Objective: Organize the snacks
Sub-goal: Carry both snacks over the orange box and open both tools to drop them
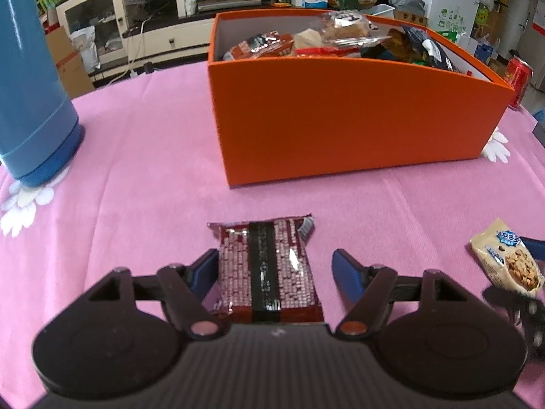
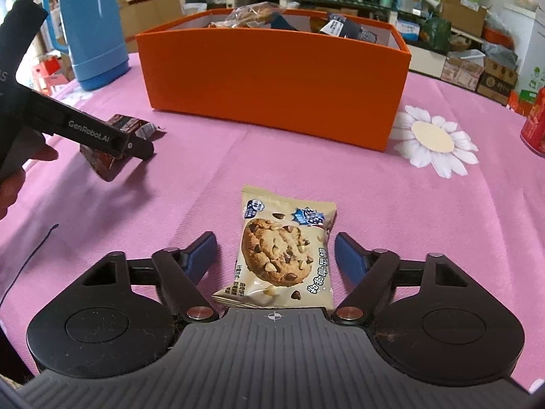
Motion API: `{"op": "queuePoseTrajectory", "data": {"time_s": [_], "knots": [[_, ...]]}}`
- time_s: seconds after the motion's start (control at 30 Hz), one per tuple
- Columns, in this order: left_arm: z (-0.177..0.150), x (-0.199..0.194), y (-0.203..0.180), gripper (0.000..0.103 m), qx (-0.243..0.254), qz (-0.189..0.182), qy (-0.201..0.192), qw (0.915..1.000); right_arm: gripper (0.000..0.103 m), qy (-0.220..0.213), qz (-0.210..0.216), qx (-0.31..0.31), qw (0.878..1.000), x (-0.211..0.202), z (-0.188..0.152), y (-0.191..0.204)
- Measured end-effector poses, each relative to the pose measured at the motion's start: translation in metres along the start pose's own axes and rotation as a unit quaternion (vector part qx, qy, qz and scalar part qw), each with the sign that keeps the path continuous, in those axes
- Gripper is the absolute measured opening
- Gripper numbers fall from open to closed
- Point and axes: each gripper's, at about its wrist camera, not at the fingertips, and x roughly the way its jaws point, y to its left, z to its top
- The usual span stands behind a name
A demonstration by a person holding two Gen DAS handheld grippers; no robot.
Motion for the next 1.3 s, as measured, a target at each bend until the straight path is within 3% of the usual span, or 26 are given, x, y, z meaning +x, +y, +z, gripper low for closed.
{"op": "queuePoseTrajectory", "data": {"time_s": [0.03,0.17,0.37,0.5,0.6,0.8,0.9,1.03,1.17,1.3], "knots": [[0.001,-0.002,0.000,0.051,-0.002,-0.004,-0.002,1.0000,0.035,-0.005,0.000,-0.001,1.000,-0.001,0.000,0.000],[0.004,-0.011,0.002,0.051,-0.025,-0.019,0.003,0.9995,0.034,-0.008,0.007,0.016,1.000,-0.002,0.005,-0.001],[0.014,-0.056,0.010,0.051,-0.061,-0.050,-0.052,0.9956,0.034,-0.063,0.022,0.040,0.997,-0.027,0.020,-0.005],[0.027,-0.070,0.012,0.051,-0.085,-0.052,-0.077,0.9921,0.034,-0.095,0.029,0.075,0.992,-0.043,0.037,-0.021],[0.060,-0.070,0.014,0.051,-0.107,-0.057,-0.093,0.9882,0.034,-0.133,0.023,0.086,0.987,-0.056,0.070,-0.036],[0.132,-0.073,0.010,0.051,-0.114,-0.060,-0.172,0.9766,0.035,-0.229,-0.008,0.078,0.970,-0.068,0.160,-0.053],[0.151,-0.052,0.012,0.051,-0.133,-0.071,-0.172,0.9734,0.035,-0.255,-0.006,0.084,0.963,-0.053,0.187,-0.057],[0.165,-0.008,0.013,0.051,-0.149,-0.057,-0.147,0.9761,0.034,-0.207,0.017,0.110,0.972,0.009,0.204,-0.062],[0.163,0.026,0.016,0.051,-0.163,-0.047,-0.122,0.9779,0.034,-0.164,0.010,0.122,0.979,0.060,0.203,-0.065],[0.157,0.043,0.013,0.053,-0.138,-0.015,-0.119,0.9832,0.036,-0.131,0.003,0.127,0.983,0.097,0.198,-0.063]]}}
